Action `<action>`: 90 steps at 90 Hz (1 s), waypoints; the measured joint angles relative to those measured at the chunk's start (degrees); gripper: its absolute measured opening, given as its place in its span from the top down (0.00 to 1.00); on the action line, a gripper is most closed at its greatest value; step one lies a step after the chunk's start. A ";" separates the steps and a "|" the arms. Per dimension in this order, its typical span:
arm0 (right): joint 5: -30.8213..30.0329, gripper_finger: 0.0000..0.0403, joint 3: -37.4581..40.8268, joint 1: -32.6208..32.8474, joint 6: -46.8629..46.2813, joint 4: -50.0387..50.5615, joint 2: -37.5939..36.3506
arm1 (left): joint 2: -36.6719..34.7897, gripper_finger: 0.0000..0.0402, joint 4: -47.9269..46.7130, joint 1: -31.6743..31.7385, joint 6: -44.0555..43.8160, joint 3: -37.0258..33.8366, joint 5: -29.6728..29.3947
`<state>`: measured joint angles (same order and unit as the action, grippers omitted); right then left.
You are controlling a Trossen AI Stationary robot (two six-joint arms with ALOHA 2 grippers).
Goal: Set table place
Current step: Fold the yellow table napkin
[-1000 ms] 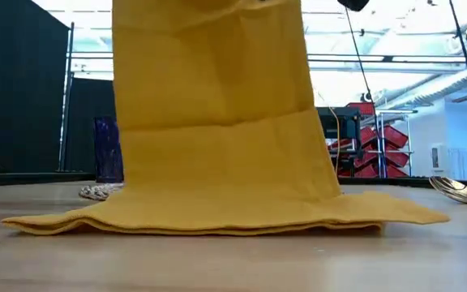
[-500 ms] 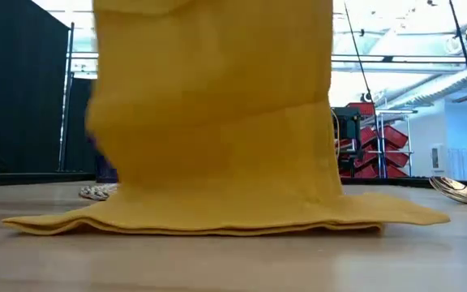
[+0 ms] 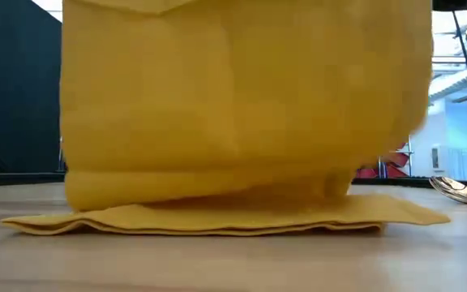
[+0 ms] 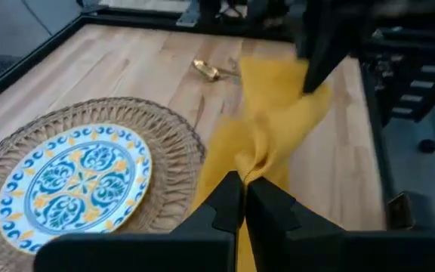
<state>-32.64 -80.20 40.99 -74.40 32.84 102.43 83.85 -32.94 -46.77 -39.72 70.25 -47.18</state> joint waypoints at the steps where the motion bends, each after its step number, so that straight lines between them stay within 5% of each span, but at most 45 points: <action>1: 0.04 1.00 0.00 0.00 -0.01 0.00 0.00 | 0.00 1.00 -0.06 -0.09 0.00 0.20 0.00; 90: 1.55 1.00 0.00 1.84 -1.86 -3.15 -0.07 | 5.81 1.00 3.87 -3.76 -3.52 2.57 0.26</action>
<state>-31.09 -80.20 42.83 -76.26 29.69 102.37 89.67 -29.07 -50.53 -43.25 72.82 -46.92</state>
